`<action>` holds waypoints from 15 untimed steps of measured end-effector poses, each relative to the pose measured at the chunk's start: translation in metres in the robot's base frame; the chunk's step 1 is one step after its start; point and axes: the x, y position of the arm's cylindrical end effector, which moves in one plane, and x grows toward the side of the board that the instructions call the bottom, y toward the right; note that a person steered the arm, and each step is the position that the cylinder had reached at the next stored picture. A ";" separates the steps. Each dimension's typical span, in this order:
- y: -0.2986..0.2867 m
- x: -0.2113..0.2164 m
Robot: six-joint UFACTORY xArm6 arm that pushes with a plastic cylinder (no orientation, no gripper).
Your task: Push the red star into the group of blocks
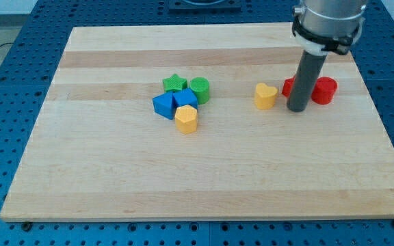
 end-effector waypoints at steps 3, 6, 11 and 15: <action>-0.133 -0.009; -0.065 -0.080; 0.041 -0.052; -0.076 0.001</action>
